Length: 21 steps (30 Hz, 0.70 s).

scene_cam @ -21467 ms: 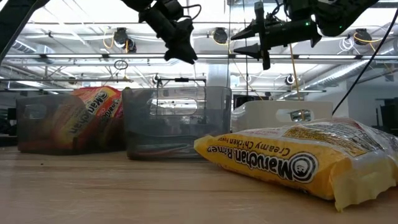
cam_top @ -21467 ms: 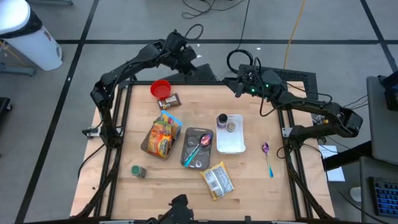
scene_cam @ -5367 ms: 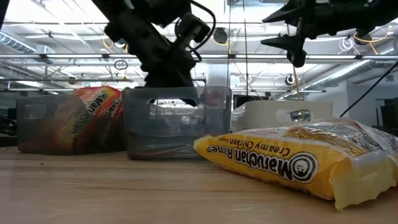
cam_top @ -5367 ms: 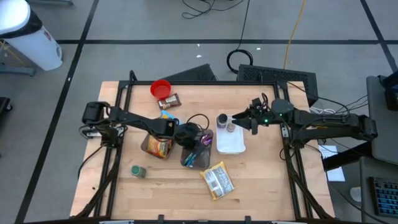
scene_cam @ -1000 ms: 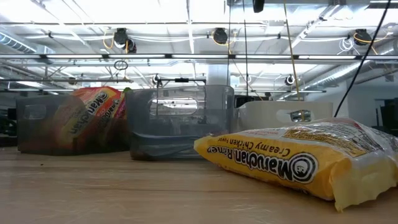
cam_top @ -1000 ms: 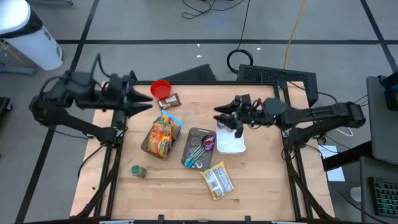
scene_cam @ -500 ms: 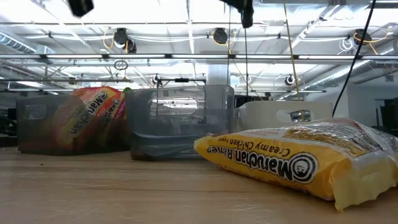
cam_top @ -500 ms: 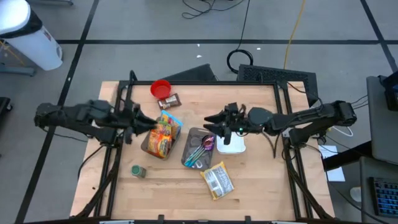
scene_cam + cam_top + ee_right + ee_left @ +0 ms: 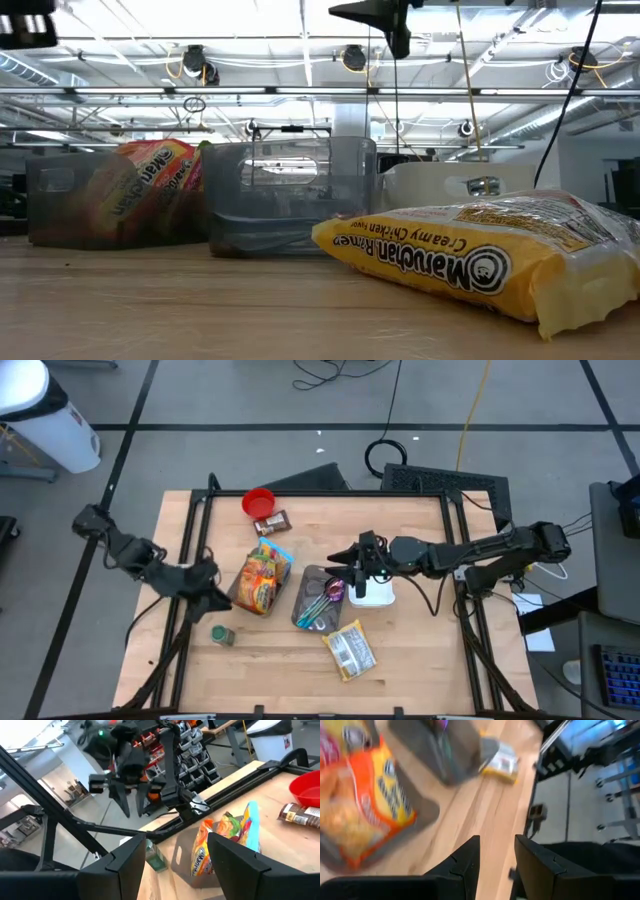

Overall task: Pick & Place Food Item
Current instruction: Put the green bottle into the white bin

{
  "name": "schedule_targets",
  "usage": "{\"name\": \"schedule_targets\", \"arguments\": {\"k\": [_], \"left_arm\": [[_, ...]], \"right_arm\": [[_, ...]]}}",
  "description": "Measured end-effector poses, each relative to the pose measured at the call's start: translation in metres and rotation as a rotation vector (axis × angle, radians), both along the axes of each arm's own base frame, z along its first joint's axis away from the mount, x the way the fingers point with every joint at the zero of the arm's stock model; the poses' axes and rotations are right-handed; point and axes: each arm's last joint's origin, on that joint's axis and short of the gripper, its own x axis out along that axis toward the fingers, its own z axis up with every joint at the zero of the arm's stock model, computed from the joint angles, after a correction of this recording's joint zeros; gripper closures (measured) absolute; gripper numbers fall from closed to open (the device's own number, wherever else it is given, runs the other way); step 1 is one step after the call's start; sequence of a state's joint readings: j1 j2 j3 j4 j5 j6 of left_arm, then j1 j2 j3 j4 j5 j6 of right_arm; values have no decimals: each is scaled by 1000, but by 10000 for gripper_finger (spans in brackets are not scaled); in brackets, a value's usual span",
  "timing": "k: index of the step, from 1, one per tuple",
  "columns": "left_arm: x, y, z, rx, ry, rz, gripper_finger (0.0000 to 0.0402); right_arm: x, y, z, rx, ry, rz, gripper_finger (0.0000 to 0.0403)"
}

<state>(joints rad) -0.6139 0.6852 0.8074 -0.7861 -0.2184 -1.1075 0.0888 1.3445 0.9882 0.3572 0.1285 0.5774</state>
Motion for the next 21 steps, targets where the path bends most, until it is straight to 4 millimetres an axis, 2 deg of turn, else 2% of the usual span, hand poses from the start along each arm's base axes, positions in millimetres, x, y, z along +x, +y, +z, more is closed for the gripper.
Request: {"name": "schedule_targets", "arguments": {"k": [11,16,21], "left_arm": [[-8,-42,-28,-2,361,-26,273],[-5,-59,-24,65,490,27,273],[0,-65,-10,130,659,134,273]], "right_arm": [[0,-10,-3,-10,34,-31,197],[0,-10,-5,-20,57,-31,197],[0,-10,-7,-20,72,-30,197]]}}
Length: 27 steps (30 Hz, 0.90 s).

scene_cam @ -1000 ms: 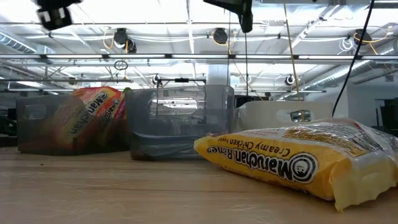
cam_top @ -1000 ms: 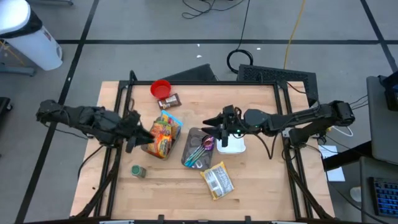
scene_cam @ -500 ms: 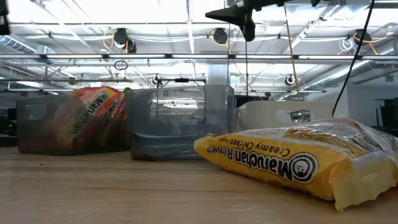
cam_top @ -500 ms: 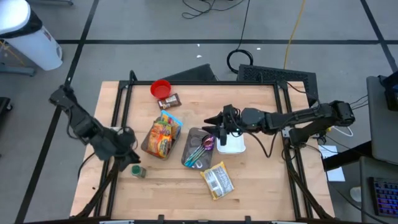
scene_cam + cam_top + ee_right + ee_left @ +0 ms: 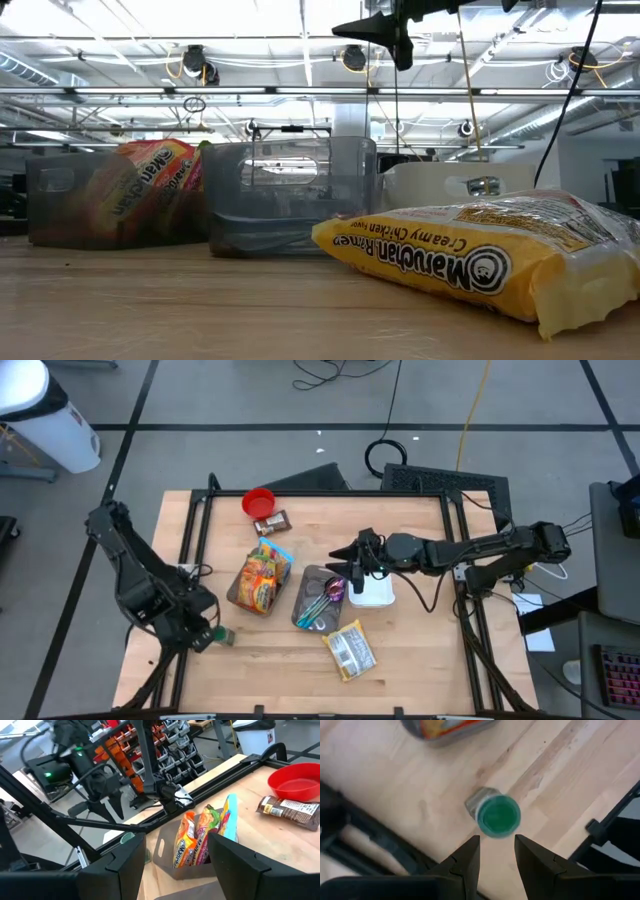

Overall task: Pick & Place Food Item
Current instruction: Put the green bottle into the white bin

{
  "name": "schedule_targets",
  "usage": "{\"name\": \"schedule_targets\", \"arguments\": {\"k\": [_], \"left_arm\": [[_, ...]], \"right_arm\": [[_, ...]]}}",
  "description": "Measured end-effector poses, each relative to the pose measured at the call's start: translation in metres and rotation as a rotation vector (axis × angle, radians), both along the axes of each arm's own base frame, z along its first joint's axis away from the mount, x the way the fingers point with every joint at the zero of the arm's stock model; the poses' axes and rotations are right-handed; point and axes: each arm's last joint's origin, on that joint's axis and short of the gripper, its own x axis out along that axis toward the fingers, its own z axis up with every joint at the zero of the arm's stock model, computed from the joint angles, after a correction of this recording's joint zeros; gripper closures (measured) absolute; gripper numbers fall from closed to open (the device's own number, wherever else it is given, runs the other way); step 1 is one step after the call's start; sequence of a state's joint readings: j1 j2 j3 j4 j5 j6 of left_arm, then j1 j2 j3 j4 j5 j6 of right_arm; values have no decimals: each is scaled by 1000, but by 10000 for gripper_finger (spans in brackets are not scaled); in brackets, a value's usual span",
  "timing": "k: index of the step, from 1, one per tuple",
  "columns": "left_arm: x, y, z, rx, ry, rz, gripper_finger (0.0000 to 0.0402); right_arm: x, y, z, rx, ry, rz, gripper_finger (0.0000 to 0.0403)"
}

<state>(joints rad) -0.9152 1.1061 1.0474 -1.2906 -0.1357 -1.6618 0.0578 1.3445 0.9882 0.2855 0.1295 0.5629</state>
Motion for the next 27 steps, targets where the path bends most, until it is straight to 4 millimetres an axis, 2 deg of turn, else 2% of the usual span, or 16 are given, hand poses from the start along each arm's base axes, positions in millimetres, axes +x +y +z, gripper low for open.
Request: {"name": "schedule_targets", "arguments": {"k": [3,12,27], "left_arm": [[5,-3,7,-5,55,57,273],[16,-1,4,-50,102,163,273],[26,10,4,-104,163,276,266]], "right_arm": [[0,0,-1,-1,12,0,197],[0,0,-3,-10,28,9,197],[-1,6,-6,9,62,214,197]]}}
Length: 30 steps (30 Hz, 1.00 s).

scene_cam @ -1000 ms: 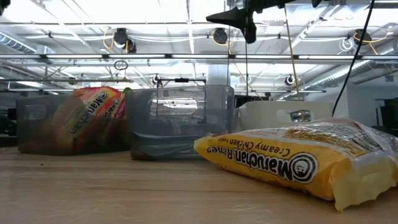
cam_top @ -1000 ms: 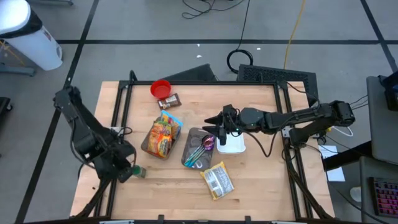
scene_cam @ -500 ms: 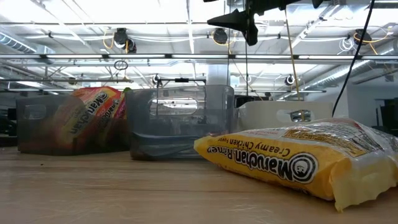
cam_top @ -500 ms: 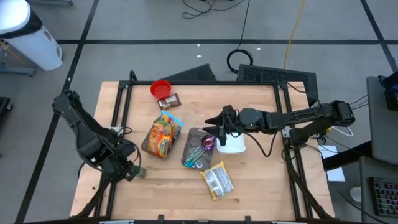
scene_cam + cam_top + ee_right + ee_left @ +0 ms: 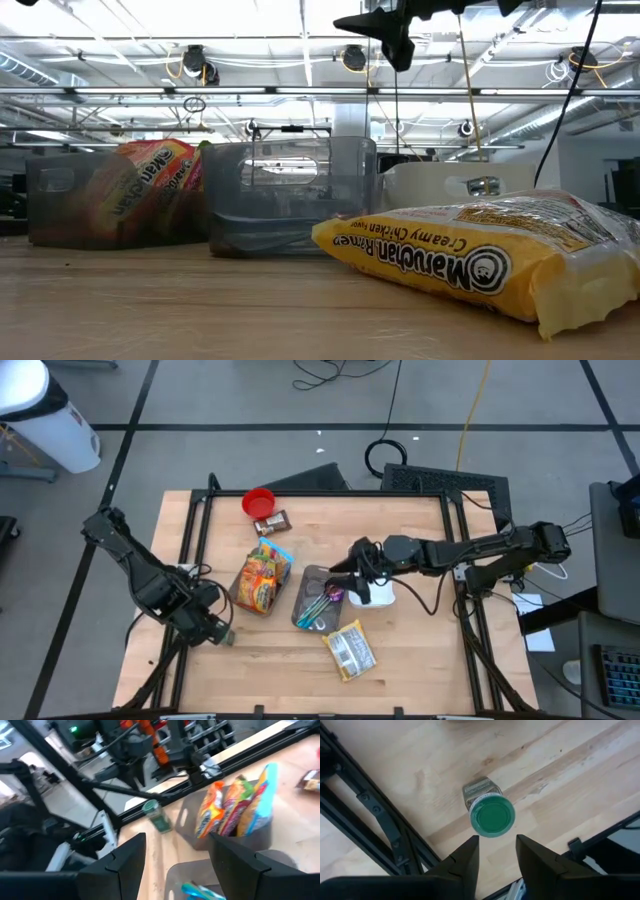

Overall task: Pick & Place Food Item
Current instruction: Put the green bottle into the white bin

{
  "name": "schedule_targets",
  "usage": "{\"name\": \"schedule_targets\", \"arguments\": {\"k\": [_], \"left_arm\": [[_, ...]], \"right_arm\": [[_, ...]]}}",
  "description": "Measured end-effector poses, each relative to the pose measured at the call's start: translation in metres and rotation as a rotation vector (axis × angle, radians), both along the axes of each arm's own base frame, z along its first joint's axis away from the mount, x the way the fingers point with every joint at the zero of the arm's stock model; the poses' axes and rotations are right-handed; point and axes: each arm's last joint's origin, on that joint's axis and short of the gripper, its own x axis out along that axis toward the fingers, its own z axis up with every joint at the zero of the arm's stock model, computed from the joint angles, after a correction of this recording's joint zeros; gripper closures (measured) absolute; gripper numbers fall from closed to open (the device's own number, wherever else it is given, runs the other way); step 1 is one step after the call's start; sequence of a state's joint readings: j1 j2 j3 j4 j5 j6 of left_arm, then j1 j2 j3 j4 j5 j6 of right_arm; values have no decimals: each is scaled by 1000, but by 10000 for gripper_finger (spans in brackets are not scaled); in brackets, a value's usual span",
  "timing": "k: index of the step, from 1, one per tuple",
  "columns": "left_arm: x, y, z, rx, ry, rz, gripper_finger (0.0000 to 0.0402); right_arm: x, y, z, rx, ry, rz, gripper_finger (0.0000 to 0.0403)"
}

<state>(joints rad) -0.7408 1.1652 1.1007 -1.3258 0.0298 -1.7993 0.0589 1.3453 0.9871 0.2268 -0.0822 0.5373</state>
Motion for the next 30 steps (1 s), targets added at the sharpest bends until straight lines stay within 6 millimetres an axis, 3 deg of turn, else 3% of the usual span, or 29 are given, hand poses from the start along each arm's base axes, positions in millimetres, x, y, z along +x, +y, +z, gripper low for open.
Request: {"name": "schedule_targets", "arguments": {"k": [10,15,21,30], "left_arm": [[3,1,-1,-24,33,67,140],[5,-13,-9,33,12,39,101],[-4,-46,-26,149,-34,70,93],[-39,-91,-54,244,-38,222,124]], "right_arm": [[0,2,0,-10,-3,77,197],[-1,3,-3,-12,29,87,197],[-2,3,-7,-13,77,87,197],[-2,3,-8,-16,78,88,197]]}}
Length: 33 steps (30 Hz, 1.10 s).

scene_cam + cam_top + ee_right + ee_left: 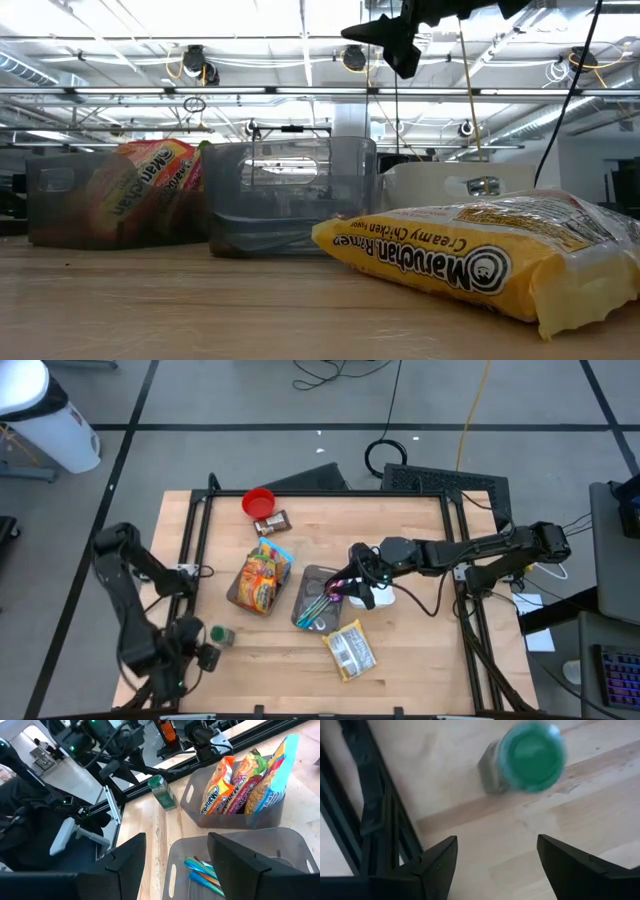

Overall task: Pick & Place Food Item
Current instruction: Put the green bottle into the white bin

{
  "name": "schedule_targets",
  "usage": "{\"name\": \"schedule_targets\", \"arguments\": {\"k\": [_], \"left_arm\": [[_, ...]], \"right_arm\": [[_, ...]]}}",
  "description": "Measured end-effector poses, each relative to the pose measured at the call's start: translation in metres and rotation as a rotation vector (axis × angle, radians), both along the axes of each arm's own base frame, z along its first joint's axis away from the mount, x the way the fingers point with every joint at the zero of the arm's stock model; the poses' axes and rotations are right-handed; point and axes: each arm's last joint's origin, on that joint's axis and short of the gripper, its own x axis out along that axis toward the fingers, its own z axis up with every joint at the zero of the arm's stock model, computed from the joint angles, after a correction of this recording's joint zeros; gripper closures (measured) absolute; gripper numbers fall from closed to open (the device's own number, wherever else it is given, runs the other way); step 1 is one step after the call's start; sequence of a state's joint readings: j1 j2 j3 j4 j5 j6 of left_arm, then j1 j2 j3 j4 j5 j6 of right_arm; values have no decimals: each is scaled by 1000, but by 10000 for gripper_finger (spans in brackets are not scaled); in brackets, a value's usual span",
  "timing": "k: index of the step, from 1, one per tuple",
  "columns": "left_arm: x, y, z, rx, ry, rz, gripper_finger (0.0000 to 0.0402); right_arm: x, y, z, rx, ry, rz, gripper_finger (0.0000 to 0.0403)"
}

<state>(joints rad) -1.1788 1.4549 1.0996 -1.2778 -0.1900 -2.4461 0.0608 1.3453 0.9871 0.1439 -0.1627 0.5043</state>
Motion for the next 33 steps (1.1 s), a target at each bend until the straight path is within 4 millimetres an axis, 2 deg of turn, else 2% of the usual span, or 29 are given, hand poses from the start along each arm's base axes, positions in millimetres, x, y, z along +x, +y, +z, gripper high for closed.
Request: {"name": "schedule_targets", "arguments": {"k": [8,18,27,33], "left_arm": [[0,-20,-21,62,-32,-36,140],[-21,-27,-37,197,22,-128,142],[-31,-31,-50,305,18,-179,138],[-26,-36,-66,369,-13,-178,142]], "right_arm": [[0,0,0,23,6,-20,197],[1,-6,0,1,3,-216,197],[0,1,0,0,-8,-220,197],[-8,14,-27,-15,-46,-311,197]]}}
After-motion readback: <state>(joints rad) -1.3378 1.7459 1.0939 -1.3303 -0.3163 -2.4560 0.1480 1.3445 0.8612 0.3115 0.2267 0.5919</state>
